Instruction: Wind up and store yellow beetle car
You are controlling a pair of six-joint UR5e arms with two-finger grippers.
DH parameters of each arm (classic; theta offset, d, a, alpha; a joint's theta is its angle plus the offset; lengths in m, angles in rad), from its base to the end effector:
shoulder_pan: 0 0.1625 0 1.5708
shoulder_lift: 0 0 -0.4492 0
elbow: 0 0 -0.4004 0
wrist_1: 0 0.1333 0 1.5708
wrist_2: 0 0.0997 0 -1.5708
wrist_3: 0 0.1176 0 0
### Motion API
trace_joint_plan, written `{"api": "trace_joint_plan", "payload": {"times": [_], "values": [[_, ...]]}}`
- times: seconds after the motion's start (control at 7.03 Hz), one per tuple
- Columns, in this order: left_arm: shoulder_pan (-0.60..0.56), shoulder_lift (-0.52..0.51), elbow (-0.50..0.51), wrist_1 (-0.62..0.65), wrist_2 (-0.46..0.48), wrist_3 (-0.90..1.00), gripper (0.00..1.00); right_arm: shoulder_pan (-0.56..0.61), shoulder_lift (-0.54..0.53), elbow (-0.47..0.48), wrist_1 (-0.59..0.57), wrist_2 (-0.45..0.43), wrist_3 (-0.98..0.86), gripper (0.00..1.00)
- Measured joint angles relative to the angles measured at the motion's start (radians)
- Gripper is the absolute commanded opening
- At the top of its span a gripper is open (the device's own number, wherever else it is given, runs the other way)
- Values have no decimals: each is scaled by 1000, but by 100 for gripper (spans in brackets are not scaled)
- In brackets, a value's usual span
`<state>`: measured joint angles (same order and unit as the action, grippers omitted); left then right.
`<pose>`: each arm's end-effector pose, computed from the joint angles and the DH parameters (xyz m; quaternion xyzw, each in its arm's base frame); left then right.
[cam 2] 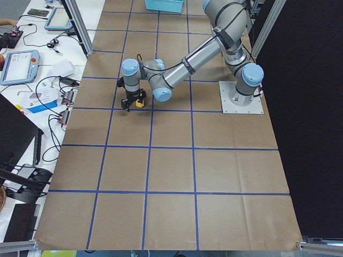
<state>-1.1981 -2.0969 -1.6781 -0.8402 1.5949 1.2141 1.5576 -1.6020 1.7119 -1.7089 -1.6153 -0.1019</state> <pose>0.1184 -0.6612 0.2066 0.4074 0.9119 -0.0255 0.0431 0.1216 -0.4886 0.4529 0.0440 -0.9987 0.0128 0.0230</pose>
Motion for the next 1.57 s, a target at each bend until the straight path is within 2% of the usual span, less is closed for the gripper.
{"api": "trace_joint_plan", "payload": {"times": [0.85, 1.28, 1.57], "values": [[-3, -18, -10, 44, -15, -5, 99, 0, -1, 0, 1, 0, 0, 100], [-8, -20, -8, 43, -93, -7, 100, -1, -1, 1, 1, 0, -1, 100], [-9, -17, -1, 38, -97, -5, 100, -1, -1, 1, 2, 0, -1, 100]]}}
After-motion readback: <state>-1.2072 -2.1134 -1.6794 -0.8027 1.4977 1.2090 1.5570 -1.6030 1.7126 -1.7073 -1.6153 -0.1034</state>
